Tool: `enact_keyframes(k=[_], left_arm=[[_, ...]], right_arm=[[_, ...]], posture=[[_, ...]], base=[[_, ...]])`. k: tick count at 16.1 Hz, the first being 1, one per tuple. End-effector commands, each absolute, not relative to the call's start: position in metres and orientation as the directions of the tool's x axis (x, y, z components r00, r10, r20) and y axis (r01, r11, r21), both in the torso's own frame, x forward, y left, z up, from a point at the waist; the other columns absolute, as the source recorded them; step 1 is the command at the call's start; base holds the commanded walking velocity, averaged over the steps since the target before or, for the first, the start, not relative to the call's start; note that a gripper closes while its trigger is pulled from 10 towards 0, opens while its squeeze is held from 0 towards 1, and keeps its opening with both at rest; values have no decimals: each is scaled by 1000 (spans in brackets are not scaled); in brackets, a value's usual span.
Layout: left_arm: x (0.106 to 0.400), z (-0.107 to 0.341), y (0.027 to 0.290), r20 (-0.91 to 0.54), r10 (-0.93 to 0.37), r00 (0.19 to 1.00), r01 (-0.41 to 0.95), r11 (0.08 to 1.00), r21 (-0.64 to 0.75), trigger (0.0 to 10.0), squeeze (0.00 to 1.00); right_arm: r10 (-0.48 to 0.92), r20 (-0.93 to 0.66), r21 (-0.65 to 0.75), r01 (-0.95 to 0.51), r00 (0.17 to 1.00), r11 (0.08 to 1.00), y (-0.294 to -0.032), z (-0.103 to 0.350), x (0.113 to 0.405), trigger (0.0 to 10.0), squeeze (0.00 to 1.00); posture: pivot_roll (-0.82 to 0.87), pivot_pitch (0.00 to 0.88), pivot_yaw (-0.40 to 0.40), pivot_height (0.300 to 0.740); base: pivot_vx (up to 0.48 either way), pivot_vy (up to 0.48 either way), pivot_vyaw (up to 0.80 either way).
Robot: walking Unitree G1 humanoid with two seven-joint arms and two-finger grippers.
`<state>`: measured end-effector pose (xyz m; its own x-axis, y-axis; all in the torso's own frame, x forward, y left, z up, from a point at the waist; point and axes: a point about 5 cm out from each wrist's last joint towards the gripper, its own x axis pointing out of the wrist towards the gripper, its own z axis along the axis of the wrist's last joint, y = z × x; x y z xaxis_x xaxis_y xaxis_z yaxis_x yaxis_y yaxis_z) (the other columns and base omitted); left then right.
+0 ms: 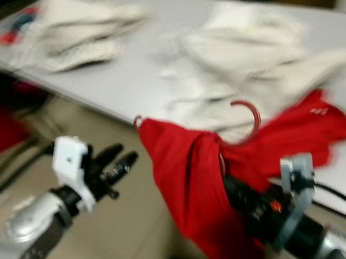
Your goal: Hang hanger
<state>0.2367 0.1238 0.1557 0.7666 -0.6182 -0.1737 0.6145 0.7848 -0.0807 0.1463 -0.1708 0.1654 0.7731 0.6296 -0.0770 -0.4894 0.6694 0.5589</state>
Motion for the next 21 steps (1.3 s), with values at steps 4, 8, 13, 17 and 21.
enact_keyframes(k=[4,8,13,17,21], left_arm=[[247,162,128,-155,-541,827,540,840,-50,10000,0],[244,154,122,-178,-539,823,542,840,-35,10000,0],[242,157,126,-182,-518,836,524,852,-18,10000,0],[257,156,120,-182,-535,825,545,839,0,10000,0],[264,151,121,-184,-509,841,521,853,19,10000,0]], right_arm=[[580,-54,541,-464,813,701,-169,165,165,10000,0],[568,-74,526,-451,820,721,-161,159,184,10000,0],[564,-65,554,-440,823,706,-147,155,190,10000,0],[361,-100,521,-261,927,813,-160,143,211,10000,0],[177,-156,497,-78,972,864,-178,132,224,10000,0]], posture=[[16,102,60,740],[3,104,60,740],[31,97,78,740],[20,64,109,740],[7,42,96,740]], base=[[0,0,800],[0,0,800],[0,0,800],[0,0,800],[0,0,600]])
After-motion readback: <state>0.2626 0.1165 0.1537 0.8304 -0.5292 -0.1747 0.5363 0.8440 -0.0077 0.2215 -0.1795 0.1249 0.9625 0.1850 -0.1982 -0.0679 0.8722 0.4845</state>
